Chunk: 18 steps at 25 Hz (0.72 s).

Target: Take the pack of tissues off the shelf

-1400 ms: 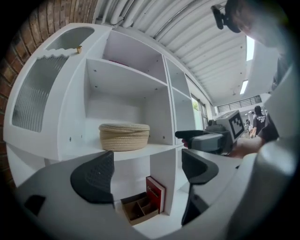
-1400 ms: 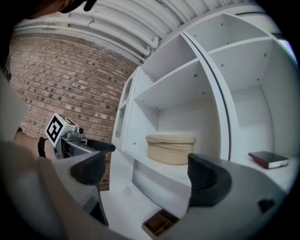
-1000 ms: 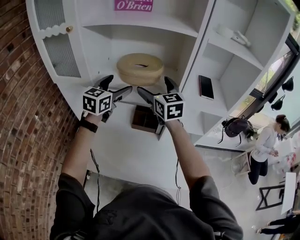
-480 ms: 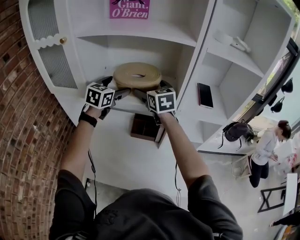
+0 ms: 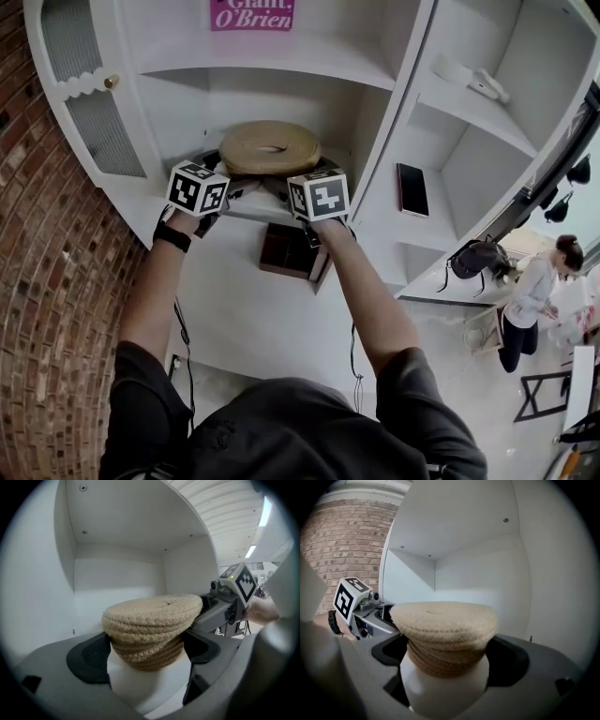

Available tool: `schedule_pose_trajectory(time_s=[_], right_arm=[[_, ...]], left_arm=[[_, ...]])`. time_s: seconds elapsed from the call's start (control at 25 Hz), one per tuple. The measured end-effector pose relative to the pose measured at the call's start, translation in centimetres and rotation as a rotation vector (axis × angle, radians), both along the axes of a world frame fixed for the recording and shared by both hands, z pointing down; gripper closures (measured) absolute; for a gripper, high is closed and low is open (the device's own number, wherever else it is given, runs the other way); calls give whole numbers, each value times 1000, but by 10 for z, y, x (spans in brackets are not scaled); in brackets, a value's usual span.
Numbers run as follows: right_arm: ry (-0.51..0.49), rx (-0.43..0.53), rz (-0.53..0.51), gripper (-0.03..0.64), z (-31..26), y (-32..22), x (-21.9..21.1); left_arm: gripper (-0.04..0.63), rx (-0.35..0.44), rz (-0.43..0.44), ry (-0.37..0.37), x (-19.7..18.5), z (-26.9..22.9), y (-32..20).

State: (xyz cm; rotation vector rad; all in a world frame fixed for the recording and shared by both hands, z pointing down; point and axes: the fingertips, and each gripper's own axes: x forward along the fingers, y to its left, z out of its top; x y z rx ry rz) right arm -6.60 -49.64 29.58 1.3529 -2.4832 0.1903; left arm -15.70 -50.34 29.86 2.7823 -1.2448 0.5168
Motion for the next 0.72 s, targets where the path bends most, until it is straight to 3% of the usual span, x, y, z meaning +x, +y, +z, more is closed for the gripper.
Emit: schedule_pose_trajectory(time_s=[0.24, 0.72], right_arm=[[11, 62, -46, 92, -9, 25, 2], [20, 179, -103, 95, 2, 132, 10]], left_arm=[[120, 55, -44, 16, 3, -8, 29], [120, 148, -99, 31, 13, 7, 138]])
